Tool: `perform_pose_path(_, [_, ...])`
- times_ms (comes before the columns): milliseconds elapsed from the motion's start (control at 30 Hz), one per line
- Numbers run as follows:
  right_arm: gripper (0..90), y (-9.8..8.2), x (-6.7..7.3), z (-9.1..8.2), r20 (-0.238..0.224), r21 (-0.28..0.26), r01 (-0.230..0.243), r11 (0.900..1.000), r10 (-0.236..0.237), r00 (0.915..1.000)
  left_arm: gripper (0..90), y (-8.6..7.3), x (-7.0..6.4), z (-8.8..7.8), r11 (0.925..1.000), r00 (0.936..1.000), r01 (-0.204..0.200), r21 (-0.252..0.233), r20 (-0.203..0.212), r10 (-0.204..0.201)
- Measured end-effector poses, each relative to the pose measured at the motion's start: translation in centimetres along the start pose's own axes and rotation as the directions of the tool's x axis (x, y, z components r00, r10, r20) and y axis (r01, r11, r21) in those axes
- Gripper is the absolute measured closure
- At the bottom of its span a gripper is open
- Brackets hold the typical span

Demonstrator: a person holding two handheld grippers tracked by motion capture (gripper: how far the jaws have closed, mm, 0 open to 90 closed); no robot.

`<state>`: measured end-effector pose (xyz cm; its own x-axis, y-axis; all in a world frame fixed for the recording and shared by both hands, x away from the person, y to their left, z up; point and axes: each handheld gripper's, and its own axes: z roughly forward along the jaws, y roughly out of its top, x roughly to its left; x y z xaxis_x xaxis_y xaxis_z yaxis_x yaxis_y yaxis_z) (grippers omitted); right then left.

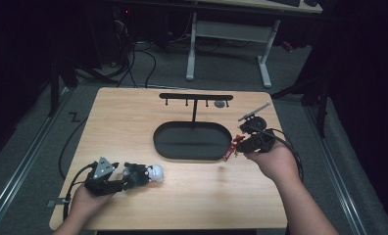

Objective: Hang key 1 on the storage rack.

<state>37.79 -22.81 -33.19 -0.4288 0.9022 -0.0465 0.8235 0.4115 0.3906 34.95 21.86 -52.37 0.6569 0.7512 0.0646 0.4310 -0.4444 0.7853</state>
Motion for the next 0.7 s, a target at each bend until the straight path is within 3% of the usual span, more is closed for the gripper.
perform_pose_path(700, [66.6,3.1,-0.8,0.6,0.010,-0.017,-0.014,1.000,0.014,0.9998,35.3,-0.2,0.2,-0.2,0.9999,0.9999,0.013,-0.005,0.001,-0.013])
